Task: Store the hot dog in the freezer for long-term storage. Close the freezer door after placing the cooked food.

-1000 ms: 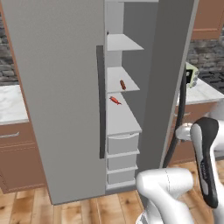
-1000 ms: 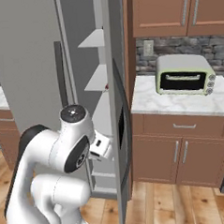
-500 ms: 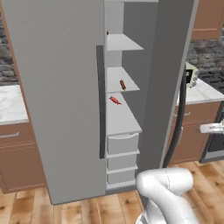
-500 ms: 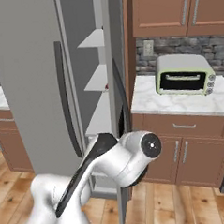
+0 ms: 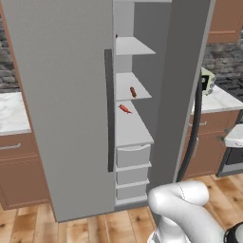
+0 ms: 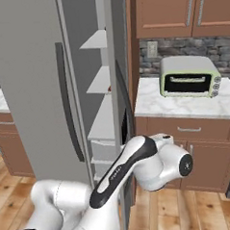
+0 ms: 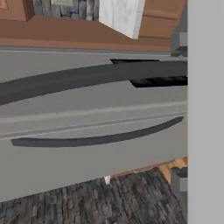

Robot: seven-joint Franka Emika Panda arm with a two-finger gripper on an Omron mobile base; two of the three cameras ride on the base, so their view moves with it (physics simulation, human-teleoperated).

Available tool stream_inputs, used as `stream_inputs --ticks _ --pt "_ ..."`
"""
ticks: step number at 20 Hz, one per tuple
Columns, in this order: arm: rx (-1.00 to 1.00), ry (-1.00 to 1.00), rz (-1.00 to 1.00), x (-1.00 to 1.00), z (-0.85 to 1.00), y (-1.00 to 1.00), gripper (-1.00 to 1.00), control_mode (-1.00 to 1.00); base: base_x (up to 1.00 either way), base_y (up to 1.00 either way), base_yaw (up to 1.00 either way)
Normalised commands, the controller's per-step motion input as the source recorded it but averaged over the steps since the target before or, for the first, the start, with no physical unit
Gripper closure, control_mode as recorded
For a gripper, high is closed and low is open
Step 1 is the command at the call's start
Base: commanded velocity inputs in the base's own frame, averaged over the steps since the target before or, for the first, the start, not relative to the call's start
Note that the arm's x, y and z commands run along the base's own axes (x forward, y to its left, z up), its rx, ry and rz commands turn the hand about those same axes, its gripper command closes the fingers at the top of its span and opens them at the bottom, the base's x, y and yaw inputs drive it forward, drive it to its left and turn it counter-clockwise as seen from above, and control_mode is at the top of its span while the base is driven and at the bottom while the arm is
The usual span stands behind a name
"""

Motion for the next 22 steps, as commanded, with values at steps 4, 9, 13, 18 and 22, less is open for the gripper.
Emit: stream_inputs --ticks 4,9,13,18,22 --pt "-0.11 -0.01 0.01 0.48 -0.06 -0.13 -1.0 -1.0 0.0 0.0 0.0" --pt "-0.02 0.03 -0.01 0.44 -0.01 0.0 -1.0 -1.0 0.0 0.0 0.0" --pt "0.0 0.01 0.0 0.46 0.0 0.0 -1.0 -1.0 0.0 0.0 0.0" --pt "0.0 0.0 0.0 0.3 -0.01 0.02 -1.0 -1.0 0.0 0.0 0.0" --pt "0.0 0.0 0.0 0.14 0.0 0.23 -1.0 -1.0 0.0 0.0 0.0"
